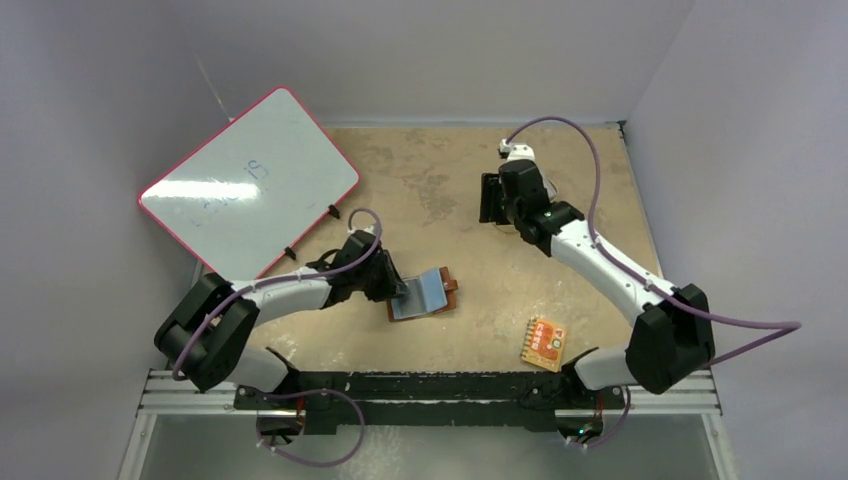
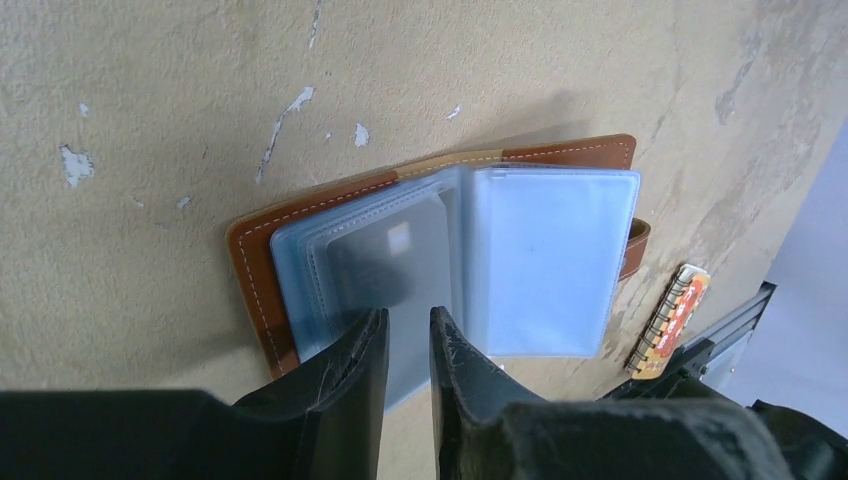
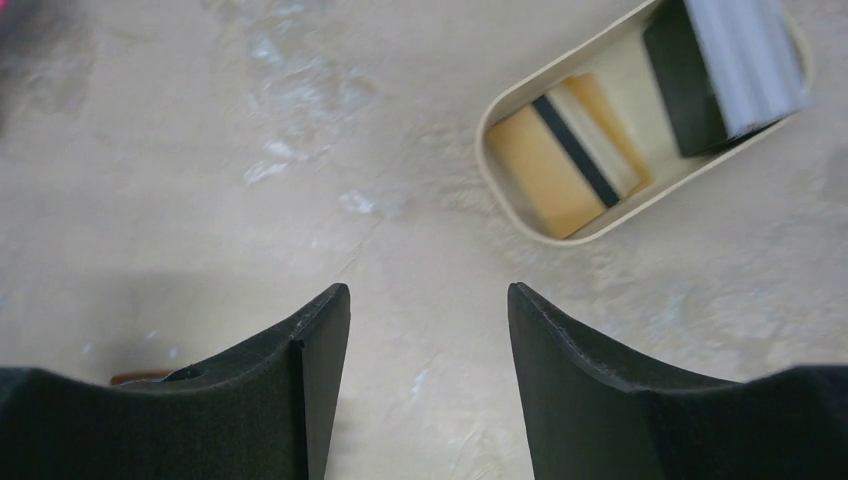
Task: Put the credit cards into the card holder
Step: Pick up the credit card from the storage box.
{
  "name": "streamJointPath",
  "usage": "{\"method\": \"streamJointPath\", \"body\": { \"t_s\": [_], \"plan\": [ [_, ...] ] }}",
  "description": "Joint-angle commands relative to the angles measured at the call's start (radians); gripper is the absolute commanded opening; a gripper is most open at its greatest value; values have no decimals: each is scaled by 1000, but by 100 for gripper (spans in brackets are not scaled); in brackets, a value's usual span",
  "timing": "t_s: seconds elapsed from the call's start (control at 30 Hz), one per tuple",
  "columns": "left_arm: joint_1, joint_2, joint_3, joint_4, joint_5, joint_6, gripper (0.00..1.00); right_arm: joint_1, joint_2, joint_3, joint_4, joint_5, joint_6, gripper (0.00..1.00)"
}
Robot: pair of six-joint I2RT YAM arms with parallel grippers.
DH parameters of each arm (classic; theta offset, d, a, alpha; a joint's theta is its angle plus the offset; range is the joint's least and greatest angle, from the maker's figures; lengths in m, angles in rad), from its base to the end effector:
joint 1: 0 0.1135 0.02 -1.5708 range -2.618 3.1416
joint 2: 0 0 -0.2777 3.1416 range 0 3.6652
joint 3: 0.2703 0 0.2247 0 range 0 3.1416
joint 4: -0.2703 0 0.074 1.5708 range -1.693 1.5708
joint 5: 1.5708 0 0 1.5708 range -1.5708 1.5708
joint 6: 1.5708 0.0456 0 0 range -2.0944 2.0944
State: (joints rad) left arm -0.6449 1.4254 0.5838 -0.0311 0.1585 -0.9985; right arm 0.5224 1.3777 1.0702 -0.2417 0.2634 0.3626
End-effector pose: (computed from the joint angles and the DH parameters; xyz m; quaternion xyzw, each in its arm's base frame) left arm 0.1917 -0.1532 0.1756 -0.1381 0.9269 -0.3003 0.1777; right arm 0.2589 0.1354 0.3161 -0.0050 0.8672 0.1040 0.4870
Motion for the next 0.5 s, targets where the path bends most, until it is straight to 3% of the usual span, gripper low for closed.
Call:
{"method": "streamJointPath", "body": {
  "t_s": [0.0,0.23,0.47],
  "plan": [
    [-2,15,-11,27,-44,41,21,-70,49,60,29,72,-170,62],
    [-2,-116,55,-78,-58,52,25,-161,177,110,109,157,-335,64],
    [-2,-270,161,-273,-156,125,40,-212,312,200,128,272,-461,69]
  ]
}}
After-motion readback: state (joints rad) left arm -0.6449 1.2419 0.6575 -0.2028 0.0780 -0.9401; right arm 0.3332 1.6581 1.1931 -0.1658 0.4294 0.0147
